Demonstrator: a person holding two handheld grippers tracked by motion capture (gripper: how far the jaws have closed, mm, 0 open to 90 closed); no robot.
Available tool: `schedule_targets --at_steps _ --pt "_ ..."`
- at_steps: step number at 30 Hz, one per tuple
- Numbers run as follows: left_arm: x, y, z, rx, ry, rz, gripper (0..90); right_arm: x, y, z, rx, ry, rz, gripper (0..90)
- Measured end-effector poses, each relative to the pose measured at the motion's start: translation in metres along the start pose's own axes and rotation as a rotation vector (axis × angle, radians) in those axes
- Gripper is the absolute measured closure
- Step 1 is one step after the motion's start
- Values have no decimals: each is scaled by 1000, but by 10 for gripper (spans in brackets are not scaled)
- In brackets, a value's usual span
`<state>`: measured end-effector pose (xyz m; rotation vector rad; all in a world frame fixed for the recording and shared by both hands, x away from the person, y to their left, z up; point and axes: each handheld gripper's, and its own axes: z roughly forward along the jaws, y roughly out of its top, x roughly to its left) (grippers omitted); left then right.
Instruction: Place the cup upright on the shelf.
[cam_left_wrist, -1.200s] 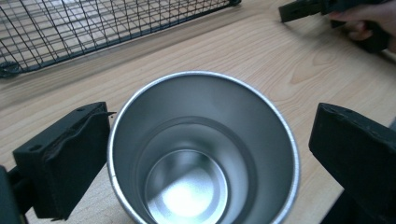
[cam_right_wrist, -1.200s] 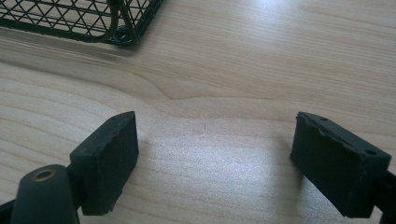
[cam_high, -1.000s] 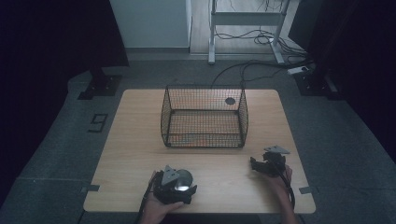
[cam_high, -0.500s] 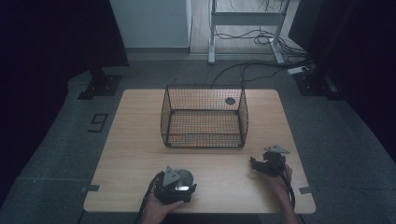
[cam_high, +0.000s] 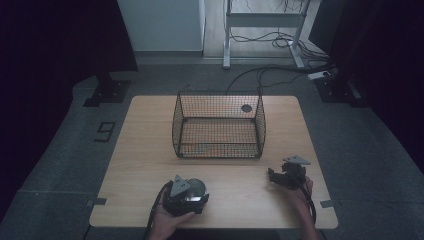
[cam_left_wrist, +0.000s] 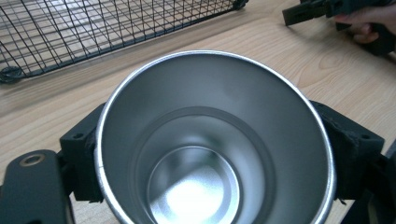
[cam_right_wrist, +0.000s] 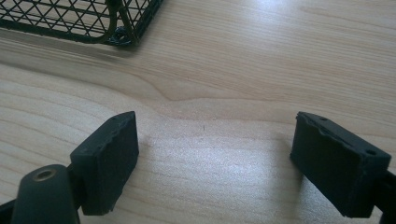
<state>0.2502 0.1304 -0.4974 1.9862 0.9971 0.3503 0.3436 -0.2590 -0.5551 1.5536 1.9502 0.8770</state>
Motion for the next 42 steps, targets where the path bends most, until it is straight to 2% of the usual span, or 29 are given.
schedule_targets --at_steps 11,15,22,32,42 --pt "6 18 -9 -33 -13 -5 144 -1 0 0 -1 1 -3 144" --pt "10 29 -14 -55 -18 -11 144 -1 -1 -1 -2 -2 0 147" --pt "15 52 -24 -79 -14 12 144 -1 -2 -2 -3 -3 1 149" --pt "24 62 -24 -101 -18 -4 144 -2 -2 -2 -4 -4 3 154" --pt "30 75 -29 -121 -26 -1 144 -2 -2 -2 -5 -6 5 158"
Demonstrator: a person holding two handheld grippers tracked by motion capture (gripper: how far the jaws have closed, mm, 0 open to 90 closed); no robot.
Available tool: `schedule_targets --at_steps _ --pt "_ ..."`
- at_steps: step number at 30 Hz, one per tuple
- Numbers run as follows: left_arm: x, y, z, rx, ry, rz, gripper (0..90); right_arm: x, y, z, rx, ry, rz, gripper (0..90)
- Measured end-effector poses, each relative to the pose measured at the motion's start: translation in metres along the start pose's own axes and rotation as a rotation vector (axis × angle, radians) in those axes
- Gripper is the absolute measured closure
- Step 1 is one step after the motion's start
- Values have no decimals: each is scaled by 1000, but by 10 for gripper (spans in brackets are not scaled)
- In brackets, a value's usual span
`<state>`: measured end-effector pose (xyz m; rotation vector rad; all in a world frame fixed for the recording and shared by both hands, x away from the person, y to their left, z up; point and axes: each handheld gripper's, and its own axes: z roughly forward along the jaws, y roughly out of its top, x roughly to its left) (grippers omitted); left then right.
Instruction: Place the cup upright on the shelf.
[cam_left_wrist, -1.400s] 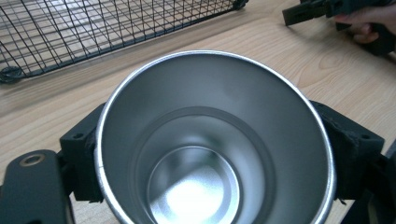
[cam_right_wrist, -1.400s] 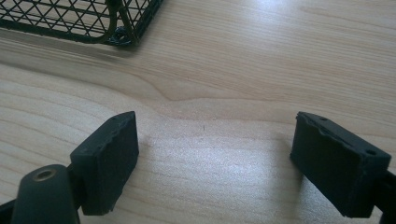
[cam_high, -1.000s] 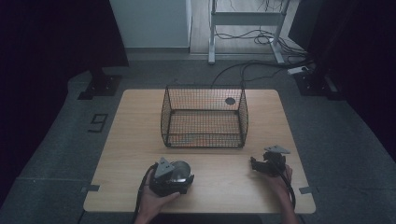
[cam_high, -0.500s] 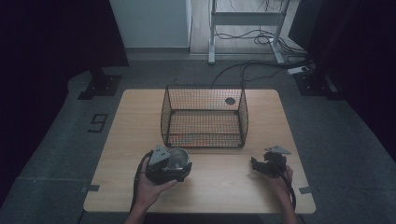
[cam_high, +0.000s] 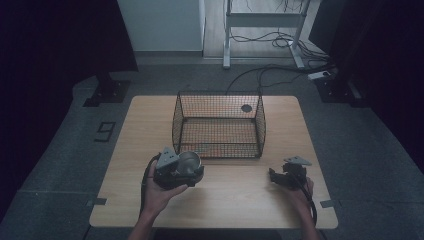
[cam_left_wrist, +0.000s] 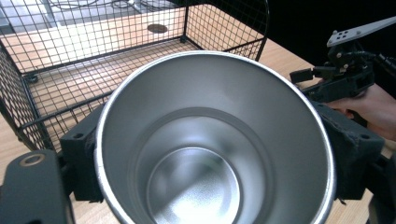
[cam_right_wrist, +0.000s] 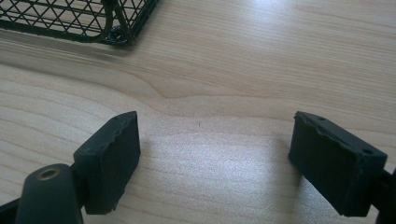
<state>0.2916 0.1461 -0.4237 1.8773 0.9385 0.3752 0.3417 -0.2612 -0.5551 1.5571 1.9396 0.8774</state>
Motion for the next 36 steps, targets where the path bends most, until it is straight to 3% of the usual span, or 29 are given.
schedule_targets --at_steps 20,36 --pt "12 22 5 -3 14 -14 144 0 0 0 -1 0 2 160" --pt "18 39 11 -18 0 -25 144 0 0 0 -1 -1 2 161"
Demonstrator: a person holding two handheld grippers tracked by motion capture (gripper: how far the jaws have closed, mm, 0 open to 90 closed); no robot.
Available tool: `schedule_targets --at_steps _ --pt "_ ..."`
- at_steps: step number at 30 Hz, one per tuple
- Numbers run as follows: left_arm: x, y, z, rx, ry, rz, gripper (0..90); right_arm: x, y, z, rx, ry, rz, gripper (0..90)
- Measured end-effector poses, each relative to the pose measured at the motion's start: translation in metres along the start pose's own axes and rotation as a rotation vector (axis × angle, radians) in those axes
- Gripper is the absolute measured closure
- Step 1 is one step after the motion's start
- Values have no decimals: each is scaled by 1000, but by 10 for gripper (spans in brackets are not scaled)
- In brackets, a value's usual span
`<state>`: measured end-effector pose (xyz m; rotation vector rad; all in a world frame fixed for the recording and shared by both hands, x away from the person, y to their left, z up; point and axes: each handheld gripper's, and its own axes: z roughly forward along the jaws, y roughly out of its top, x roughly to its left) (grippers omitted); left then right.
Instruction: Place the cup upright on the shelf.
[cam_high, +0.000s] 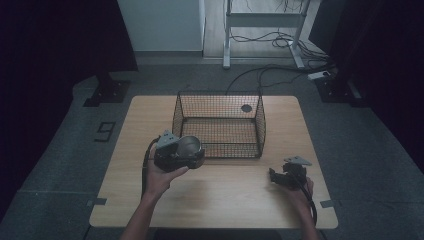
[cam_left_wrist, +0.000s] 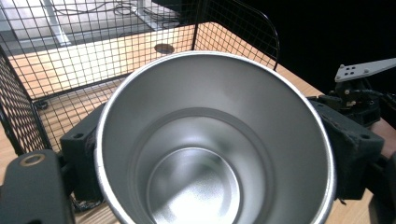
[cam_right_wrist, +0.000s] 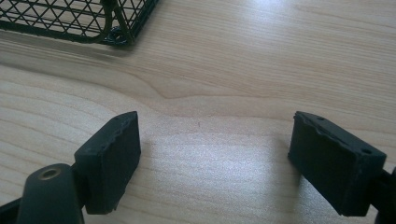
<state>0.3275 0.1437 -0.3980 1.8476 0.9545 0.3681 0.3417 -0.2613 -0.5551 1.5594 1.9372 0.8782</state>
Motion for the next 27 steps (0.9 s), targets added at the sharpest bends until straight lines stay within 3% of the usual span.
schedule_targets --at_steps 10,15,22,27 --pt "5 14 12 -1 -19 -1 144 0 0 0 0 0 2 163" --pt "6 22 22 7 -4 18 144 0 0 0 -1 -2 0 166" --pt "16 31 37 18 -3 13 144 0 0 -1 3 -2 0 166" --pt "23 37 49 19 -3 -14 144 1 -1 -1 1 -5 -1 170"
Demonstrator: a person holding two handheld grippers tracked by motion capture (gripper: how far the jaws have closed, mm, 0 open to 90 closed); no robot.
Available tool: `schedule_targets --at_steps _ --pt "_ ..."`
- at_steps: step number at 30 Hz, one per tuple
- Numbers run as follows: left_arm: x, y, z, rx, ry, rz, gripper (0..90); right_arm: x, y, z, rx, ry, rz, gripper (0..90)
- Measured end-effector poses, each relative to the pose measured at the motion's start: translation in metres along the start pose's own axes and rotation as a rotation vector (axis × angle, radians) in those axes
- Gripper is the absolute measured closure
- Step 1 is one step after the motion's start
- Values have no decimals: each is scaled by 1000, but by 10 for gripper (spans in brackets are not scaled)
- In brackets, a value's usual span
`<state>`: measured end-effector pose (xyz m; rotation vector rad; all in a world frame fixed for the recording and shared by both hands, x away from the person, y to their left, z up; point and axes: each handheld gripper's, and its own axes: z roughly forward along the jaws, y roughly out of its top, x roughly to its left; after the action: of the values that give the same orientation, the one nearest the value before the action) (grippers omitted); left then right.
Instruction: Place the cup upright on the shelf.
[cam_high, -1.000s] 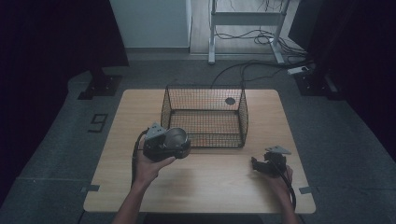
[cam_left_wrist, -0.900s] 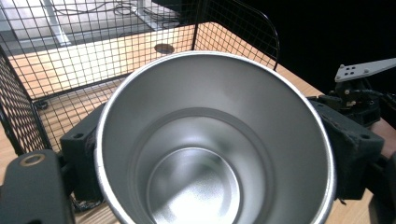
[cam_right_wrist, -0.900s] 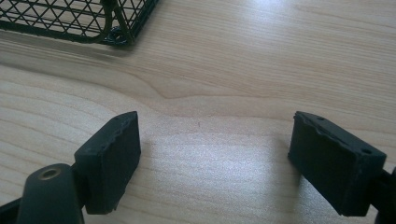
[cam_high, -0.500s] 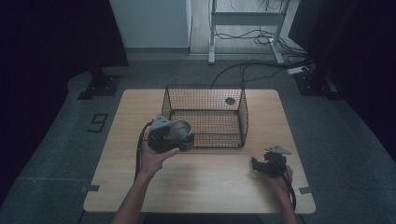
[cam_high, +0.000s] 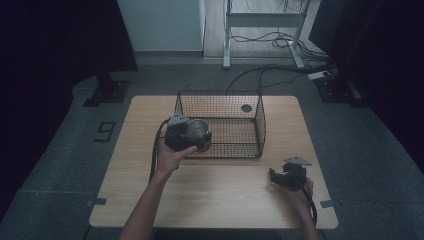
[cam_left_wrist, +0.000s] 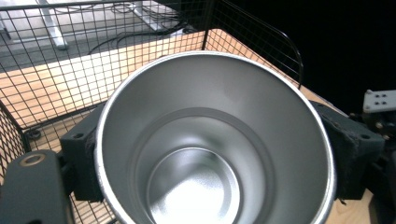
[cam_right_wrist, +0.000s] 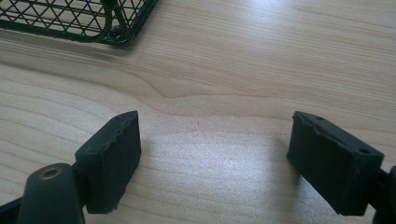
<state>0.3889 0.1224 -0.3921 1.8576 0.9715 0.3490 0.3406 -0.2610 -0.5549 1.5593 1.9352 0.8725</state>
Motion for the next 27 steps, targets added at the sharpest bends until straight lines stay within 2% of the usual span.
schedule_targets --at_steps 8,19,21,26,27 --pt "5 11 12 3 22 1 144 0 -1 -1 -3 2 2 173" --pt "14 17 23 7 44 -2 144 0 -1 -1 -3 2 2 173" --pt "17 19 28 10 49 -14 144 0 -1 -1 -3 3 0 174" --pt "21 22 37 19 59 -6 144 0 -1 -1 -2 2 0 173" --pt "24 23 42 22 56 -18 144 0 -1 -1 -2 2 -1 174"
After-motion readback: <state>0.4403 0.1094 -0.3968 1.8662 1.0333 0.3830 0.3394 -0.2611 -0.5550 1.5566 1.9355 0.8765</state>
